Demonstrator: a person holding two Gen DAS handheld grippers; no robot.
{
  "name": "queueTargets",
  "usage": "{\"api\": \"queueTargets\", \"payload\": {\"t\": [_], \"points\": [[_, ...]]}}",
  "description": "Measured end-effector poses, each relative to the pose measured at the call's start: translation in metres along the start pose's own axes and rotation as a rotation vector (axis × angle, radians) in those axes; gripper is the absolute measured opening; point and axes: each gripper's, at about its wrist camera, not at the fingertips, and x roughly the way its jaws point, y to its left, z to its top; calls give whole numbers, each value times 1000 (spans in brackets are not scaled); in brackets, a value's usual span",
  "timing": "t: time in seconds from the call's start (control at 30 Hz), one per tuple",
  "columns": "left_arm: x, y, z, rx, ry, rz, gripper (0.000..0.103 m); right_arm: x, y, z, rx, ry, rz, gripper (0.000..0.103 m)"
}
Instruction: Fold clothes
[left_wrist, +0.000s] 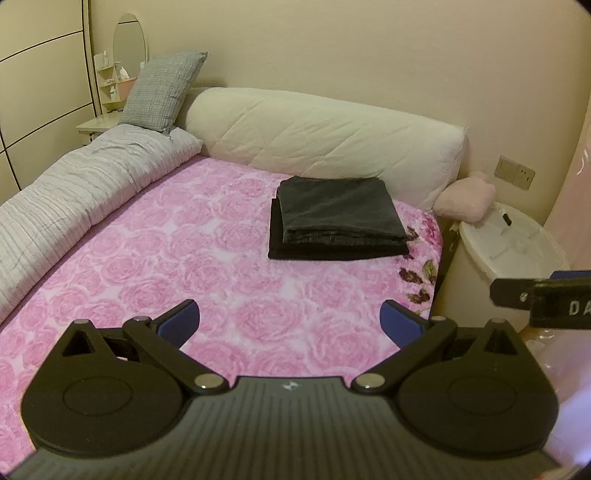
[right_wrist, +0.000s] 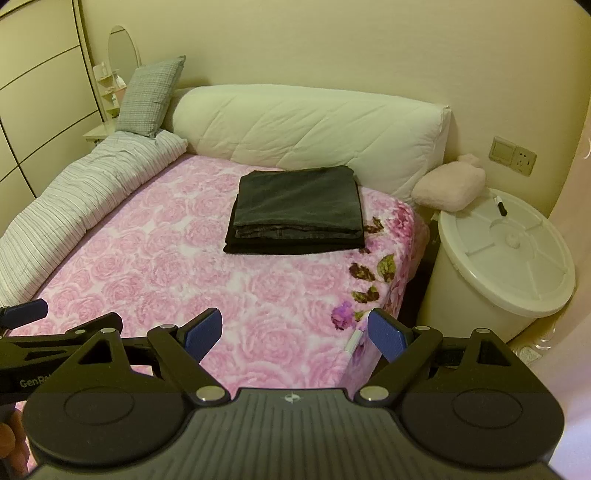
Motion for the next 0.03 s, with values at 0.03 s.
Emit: {"api": "queueTargets", "payload": {"t": [0.03], "points": [[0,0,0,-2,-4,-3,103,1,0,0,-2,2,0,88]]}}
